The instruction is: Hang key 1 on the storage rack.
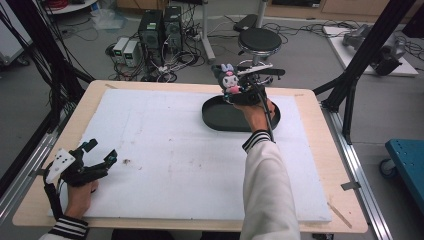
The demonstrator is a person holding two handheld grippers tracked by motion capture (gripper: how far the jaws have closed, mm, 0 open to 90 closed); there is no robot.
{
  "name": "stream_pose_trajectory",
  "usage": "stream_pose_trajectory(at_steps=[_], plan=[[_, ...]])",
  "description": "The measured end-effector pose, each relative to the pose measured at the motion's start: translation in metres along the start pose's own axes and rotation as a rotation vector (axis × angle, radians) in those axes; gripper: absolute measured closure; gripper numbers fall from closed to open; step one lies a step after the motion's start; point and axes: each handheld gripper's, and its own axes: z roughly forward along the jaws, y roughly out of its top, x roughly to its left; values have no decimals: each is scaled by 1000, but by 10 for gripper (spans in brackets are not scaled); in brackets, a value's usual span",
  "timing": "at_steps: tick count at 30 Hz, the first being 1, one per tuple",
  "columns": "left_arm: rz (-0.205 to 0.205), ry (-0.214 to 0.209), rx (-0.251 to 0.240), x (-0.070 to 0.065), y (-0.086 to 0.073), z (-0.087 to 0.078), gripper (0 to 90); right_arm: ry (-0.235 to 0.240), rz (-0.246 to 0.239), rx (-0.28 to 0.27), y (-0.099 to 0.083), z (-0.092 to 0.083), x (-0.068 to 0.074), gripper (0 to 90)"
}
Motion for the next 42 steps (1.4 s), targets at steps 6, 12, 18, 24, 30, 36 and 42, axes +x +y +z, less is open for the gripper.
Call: stream_pose_trajectory(at_steps=[6,12,18,24,30,36,42], plan=[[0,0,0,0,0,0,125,8,-9,40,-2,5,0,538],[-1,0,0,0,0,0,125,15,-21,66,-3,6,1,538],[0,0,0,0,0,0,125,15,-34,110,-5,10,2,537],[-2,0,0,0,0,0,125,11,-30,125,-6,17,2,537],[-1,0,-1,0,0,0,125,6,-27,133,-7,23,1,537],[-3,1,-2,0,0,0,124,-2,-22,144,-9,31,-3,536],[0,0,-1,0,0,0,125,-10,-18,153,-11,40,-5,536]])
